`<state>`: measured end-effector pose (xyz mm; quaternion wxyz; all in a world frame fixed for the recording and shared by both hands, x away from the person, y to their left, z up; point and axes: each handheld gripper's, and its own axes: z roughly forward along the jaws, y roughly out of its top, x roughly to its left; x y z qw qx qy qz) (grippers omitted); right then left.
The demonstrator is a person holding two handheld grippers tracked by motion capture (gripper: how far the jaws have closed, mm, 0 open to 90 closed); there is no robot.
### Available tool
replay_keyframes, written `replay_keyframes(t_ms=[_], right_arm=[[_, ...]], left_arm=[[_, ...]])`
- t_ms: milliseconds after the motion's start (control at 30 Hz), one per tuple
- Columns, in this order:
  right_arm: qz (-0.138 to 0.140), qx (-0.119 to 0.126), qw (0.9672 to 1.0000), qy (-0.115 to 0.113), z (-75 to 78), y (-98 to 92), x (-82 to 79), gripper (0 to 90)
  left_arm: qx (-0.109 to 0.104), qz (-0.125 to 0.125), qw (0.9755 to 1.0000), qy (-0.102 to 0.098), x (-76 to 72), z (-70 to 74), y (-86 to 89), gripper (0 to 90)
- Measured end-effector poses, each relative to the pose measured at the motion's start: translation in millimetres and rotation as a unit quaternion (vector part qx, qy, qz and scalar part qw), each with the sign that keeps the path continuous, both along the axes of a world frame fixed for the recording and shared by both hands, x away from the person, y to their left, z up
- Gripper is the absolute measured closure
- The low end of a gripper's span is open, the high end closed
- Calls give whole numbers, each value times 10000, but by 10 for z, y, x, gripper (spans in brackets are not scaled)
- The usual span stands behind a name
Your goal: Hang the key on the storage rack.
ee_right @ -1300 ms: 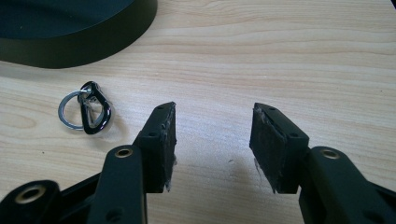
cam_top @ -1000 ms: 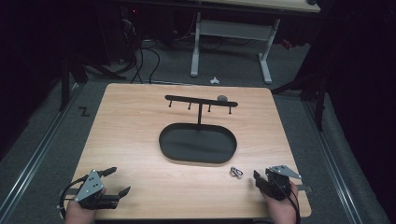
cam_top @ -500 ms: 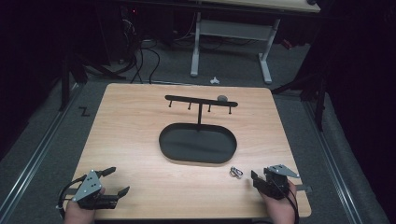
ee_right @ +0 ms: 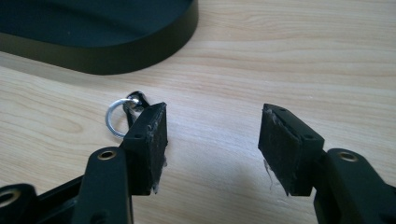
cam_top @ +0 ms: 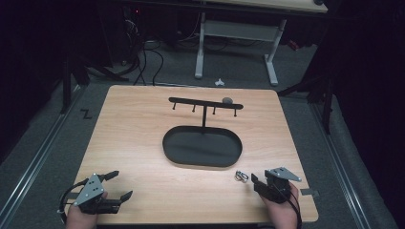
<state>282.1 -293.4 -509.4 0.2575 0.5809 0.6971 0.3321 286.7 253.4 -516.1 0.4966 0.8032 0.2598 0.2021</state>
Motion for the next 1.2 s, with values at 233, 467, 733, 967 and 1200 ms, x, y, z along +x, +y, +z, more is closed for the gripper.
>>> replay_keyframes(t_ms=[233,467,733,967,1200], right_arm=[[219,-75,9997,-29,25,127,3,386],[500,-167,9986,-105,50,266,0,351],[715,-208,9972,-21,45,398,8,282],[1033,-234,9944,49,49,499,31,260],[1059,-267,9935,320,71,531,102,290]], left_arm=[[23,20,10000,3,-1,-1,-2,152],[16,3,10000,-14,-4,-8,-2,152],[57,7,10000,-38,-2,-14,-5,153],[23,10,10000,-45,-26,-8,14,152],[48,-39,10000,-12,-23,-16,-1,152]])
